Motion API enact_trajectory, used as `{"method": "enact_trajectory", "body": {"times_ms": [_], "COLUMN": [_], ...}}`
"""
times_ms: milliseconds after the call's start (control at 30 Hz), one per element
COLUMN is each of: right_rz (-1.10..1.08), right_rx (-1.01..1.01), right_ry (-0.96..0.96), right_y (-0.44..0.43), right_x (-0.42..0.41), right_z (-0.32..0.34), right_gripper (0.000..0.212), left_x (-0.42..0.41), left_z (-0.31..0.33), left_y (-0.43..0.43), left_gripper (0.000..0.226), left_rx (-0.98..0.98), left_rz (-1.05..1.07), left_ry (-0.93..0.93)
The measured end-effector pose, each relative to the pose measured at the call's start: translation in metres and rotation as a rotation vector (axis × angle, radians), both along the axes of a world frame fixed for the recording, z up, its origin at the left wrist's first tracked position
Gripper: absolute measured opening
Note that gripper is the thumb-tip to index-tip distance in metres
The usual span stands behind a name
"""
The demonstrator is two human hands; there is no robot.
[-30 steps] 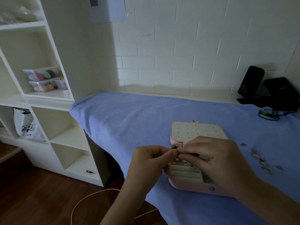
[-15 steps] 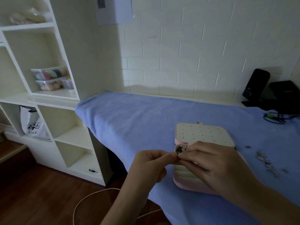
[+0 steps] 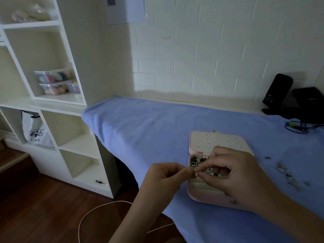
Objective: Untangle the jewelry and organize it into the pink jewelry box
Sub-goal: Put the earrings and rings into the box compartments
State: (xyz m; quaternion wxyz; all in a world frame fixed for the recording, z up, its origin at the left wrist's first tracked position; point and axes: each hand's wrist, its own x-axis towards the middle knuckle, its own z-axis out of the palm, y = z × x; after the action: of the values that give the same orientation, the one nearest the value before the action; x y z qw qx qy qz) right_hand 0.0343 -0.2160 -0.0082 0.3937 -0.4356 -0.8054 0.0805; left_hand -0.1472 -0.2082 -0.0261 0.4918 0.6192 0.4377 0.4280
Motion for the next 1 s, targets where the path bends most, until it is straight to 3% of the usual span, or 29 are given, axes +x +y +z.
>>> {"method": "enact_trajectory", "body": {"times_ms": [233, 500, 700, 1000], "right_rz": [-0.084, -0.142, -0.107, -0.018], "right_rx": [-0.12, -0.163, -0.202, -0.136], "right_ry": [-0.031, -0.17, -0.164, -0.319], "right_y": [-0.003, -0.003, -0.003, -0.004], "right_x": [-0.003, -0.007, -0.008, -0.009], "right_z": [0.003, 0.001, 0.001, -0.003], "right_gripper": [0.01, 0.01, 0.01, 0.006], "left_x": [-0.005, -0.004, -0.006, -0.005], "left_z": [-0.009, -0.022, -0.023, -0.022], "left_y": [0.002, 0.008, 0.011, 0.015], "left_gripper": [0.02, 0.023, 0.023, 0.017], "left_rx": [0.161, 0.108, 0.101, 0.052], "left_rz": [0.138, 0.145, 0.133, 0.109], "left_ry": [0.047, 0.066, 0.067, 0.1]}}
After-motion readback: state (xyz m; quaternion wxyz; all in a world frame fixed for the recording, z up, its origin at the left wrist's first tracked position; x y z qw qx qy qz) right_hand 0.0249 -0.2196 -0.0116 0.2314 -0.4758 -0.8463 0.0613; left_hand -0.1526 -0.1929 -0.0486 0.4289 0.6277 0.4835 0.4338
